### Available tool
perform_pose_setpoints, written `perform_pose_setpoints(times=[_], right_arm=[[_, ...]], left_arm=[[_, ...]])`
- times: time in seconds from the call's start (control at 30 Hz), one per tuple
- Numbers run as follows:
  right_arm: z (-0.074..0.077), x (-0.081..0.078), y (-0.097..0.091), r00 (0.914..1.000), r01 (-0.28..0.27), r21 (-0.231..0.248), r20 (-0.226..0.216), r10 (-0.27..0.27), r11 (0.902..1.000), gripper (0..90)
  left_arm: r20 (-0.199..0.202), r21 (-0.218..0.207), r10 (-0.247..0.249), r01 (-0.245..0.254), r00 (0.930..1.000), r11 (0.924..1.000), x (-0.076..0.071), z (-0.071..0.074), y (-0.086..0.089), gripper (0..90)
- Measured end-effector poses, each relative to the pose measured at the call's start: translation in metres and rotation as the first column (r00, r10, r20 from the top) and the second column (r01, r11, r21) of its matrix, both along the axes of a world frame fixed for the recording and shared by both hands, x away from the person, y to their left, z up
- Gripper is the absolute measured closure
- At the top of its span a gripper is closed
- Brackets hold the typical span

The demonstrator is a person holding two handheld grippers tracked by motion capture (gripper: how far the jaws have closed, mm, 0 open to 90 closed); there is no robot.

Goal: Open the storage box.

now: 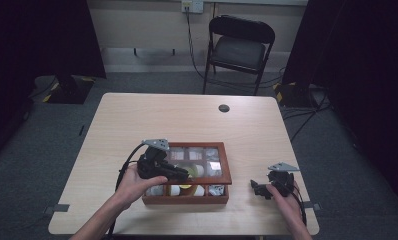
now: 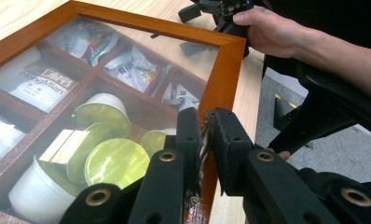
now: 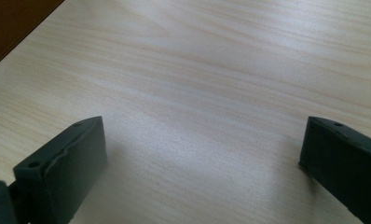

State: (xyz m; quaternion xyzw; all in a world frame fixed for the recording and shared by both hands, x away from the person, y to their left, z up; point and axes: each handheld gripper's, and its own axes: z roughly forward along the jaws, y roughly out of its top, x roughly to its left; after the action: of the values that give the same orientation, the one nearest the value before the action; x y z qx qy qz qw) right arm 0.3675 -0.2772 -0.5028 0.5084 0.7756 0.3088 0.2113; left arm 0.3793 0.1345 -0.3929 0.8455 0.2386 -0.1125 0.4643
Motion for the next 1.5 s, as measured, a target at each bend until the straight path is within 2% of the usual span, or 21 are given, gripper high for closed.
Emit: perform_pose_setpoints(times=[0.3,0.4,0.6,0.8,0.93,1.1,1.23,1.5], right_arm=[[0.000,0.000,0.000,1.0000,0.000,0.000,0.000,0.000,1.0000,0.0],[0.000,0.000,0.000,1.0000,-0.001,-0.001,0.002,0.001,1.0000,0.0],[0.000,0.000,0.000,1.0000,-0.001,-0.001,0.002,0.001,1.0000,0.0],[0.000,0.000,0.000,1.0000,-0.001,-0.001,0.002,0.001,1.0000,0.0],[0.000,0.000,0.000,1.0000,-0.002,-0.001,0.002,0.002,1.0000,0.0],[0.000,0.000,0.000,1.0000,-0.002,-0.001,0.002,0.002,1.0000,0.0],[0.000,0.000,0.000,1.0000,-0.002,-0.001,0.002,0.002,1.0000,0.0],[0.000,0.000,0.000,1.0000,-0.001,-0.001,0.002,0.001,1.0000,0.0]], left_arm=[[-0.016,-0.015,0.006,-0.006,0.9999,0.9999,0.006,0.009,0.002,81.2],[-0.010,-0.013,0.010,-0.010,0.9999,0.9999,0.007,0.012,0.002,81.1],[-0.020,-0.002,0.015,-0.015,0.9997,0.9999,0.011,0.020,0.001,81.1],[-0.024,-0.015,0.025,-0.025,0.9994,0.9996,0.015,0.025,0.002,81.0],[-0.026,-0.004,0.019,-0.020,0.9995,0.9998,0.019,0.031,0.002,81.0],[-0.030,-0.004,0.023,-0.023,0.9993,0.9997,0.021,0.034,0.002,81.1],[-0.029,-0.017,0.044,-0.044,0.9986,0.9989,0.023,0.038,0.003,81.0],[-0.037,-0.023,0.046,-0.047,0.9982,0.9986,0.026,0.040,0.003,81.0]])
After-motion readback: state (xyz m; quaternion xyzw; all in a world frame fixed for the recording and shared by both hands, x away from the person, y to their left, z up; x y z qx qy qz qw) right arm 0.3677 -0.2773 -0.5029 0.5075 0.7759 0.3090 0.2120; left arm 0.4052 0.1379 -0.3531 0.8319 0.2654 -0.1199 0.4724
